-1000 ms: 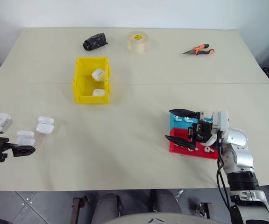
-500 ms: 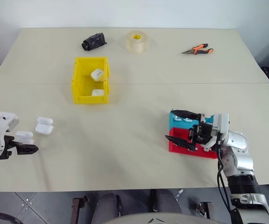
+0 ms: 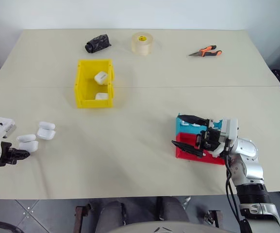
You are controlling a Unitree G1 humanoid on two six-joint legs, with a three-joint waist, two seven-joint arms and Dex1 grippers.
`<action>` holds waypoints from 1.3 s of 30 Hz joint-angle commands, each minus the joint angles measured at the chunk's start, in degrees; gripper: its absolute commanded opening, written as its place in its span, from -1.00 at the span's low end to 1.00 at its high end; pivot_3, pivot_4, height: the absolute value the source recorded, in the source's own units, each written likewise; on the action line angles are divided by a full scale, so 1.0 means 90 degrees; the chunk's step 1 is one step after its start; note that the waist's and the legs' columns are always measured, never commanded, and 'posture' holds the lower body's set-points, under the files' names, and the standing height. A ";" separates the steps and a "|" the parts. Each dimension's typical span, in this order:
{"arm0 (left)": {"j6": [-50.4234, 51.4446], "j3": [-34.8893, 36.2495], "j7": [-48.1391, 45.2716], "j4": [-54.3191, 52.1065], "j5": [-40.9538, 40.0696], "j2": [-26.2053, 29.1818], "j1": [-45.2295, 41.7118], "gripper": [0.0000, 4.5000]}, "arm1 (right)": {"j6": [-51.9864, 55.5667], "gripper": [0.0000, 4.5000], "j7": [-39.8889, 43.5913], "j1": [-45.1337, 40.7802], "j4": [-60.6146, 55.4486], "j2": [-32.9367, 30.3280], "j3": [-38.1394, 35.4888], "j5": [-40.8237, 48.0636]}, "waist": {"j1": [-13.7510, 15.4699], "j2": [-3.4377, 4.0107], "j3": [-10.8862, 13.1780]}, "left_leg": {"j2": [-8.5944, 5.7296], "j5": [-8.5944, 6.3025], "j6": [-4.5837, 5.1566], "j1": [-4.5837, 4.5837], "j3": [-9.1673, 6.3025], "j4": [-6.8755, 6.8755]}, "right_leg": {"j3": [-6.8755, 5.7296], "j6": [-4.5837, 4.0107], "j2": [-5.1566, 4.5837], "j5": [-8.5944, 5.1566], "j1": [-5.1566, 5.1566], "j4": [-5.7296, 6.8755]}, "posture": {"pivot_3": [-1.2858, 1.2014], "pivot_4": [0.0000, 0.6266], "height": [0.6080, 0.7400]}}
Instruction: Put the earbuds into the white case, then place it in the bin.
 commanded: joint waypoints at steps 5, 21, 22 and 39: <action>-0.0112 0.0935 -0.0218 -0.0683 0.0130 -0.0169 0.1025 -0.15 | -0.0044 1.00 0.0074 -0.0145 -0.0057 -0.0008 -0.0013 0.0008 | -0.0007 -0.0001 0.0000 | 0.0003 0.0000 0.0000 -0.0002 0.0040 -0.0004 | 0.0003 -0.0001 -0.0008 0.0000 -0.0036 0.0021 | 0.03 -0.52 1.00; 0.0794 0.0241 -0.0065 -0.0217 0.0171 -0.0009 -0.0553 0.99 | 0.0003 1.00 0.0096 -0.0292 -0.0011 0.0030 0.0020 -0.0054 | -0.0011 -0.0017 0.0003 | 0.0003 -0.0001 0.0001 -0.0002 0.0056 -0.0001 | 0.0011 -0.0002 -0.0008 -0.0001 -0.0050 0.0042 | 0.03 -0.52 1.00; 0.0818 0.0202 -0.0054 -0.0187 0.0180 -0.0012 -0.0600 0.99 | -0.0005 1.00 0.0089 -0.0303 -0.0007 0.0040 0.0022 -0.0058 | -0.0011 -0.0017 0.0003 | 0.0003 -0.0001 0.0001 -0.0002 0.0056 -0.0001 | 0.0011 -0.0002 -0.0008 -0.0001 -0.0051 0.0043 | 0.03 -0.52 1.00; 0.2153 0.0481 0.0839 0.0132 0.0314 -0.0793 -0.1504 0.99 | -0.0046 1.00 -0.0024 -0.0253 -0.0107 0.0137 0.0028 -0.0108 | -0.0002 -0.0020 0.0003 | 0.0002 -0.0001 0.0001 -0.0001 0.0052 0.0007 | 0.0010 -0.0003 -0.0010 -0.0001 -0.0050 0.0057 | 0.03 -0.52 1.00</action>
